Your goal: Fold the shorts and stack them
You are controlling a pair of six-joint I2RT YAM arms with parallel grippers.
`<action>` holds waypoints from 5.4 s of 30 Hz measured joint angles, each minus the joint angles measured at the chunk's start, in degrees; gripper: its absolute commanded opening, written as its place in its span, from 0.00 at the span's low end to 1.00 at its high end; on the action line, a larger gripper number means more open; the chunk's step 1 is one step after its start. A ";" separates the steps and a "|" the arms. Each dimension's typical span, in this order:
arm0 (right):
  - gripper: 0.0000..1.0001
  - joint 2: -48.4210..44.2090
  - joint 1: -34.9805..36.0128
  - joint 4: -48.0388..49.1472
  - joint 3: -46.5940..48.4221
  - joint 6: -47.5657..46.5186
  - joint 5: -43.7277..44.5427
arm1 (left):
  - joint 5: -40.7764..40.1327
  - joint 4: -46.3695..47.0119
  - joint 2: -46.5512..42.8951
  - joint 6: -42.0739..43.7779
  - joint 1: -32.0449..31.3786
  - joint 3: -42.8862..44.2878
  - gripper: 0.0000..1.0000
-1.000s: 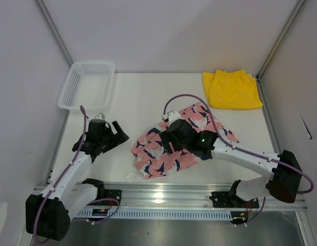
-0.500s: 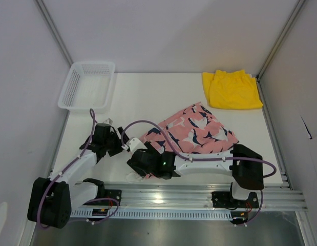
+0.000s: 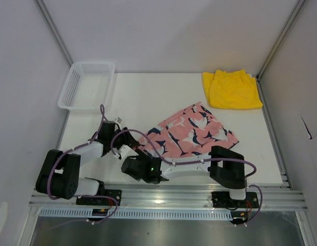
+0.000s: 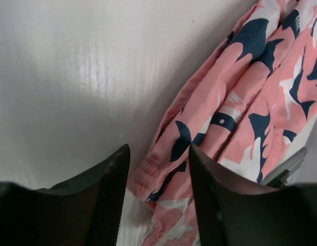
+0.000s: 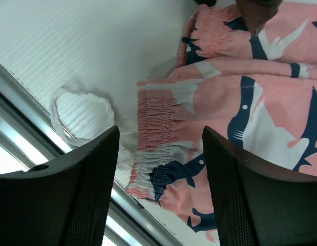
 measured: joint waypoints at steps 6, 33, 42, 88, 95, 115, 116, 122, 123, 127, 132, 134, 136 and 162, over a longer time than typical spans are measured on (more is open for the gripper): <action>0.65 2.84 0.48 0.42 0.11 -0.55 0.79 | 1.75 1.49 2.05 0.09 0.00 0.11 0.31; 0.11 5.73 -1.27 1.31 1.66 1.62 11.65 | -0.24 0.70 2.67 1.60 0.00 0.09 0.00; 0.11 3.63 -5.81 5.22 -0.02 5.42 10.97 | -0.31 1.64 2.49 1.62 0.00 -0.39 0.00; 0.12 7.23 -11.76 34.18 -9.51 8.52 -5.86 | -0.13 -1.46 -7.98 -0.70 3.06 -2.49 0.75; 0.12 7.32 -11.78 36.00 -10.14 8.92 -6.12 | 0.22 -1.62 -6.14 -0.72 3.06 -2.49 0.68; 0.15 8.17 -10.29 37.75 -10.32 6.97 -2.58 | 1.99 3.72 1.03 -2.10 2.54 -2.54 0.00; 0.18 8.17 -10.23 37.77 -10.32 6.62 -2.56 | 1.99 3.67 1.09 -2.03 2.54 -2.47 0.00; 0.41 8.15 -9.05 37.59 -10.29 5.05 -1.46 | 2.62 2.91 3.34 -1.95 2.40 -0.87 0.00; 0.45 8.15 -8.76 37.35 -10.27 4.83 -1.01 | 2.78 2.69 3.72 -1.95 2.29 -0.52 0.00; 0.52 7.76 -7.48 33.88 -9.57 4.55 1.60 | 2.99 2.14 4.83 -1.81 1.99 0.59 0.00; 0.52 5.42 -6.08 26.80 -9.53 5.53 4.76 | 2.69 1.18 5.09 -1.46 1.92 1.27 0.00; 0.50 4.72 -5.77 23.96 -9.53 6.29 6.27 | 2.62 1.16 5.16 -1.46 1.92 1.31 0.00; 0.46 4.15 -5.51 20.68 -9.46 7.04 8.00 | 2.51 1.16 5.35 -1.44 1.92 1.51 0.00; 0.36 6.29 0.15 -1.49 -0.31 9.22 20.68 | -0.72 -4.09 5.77 0.31 1.11 4.76 0.00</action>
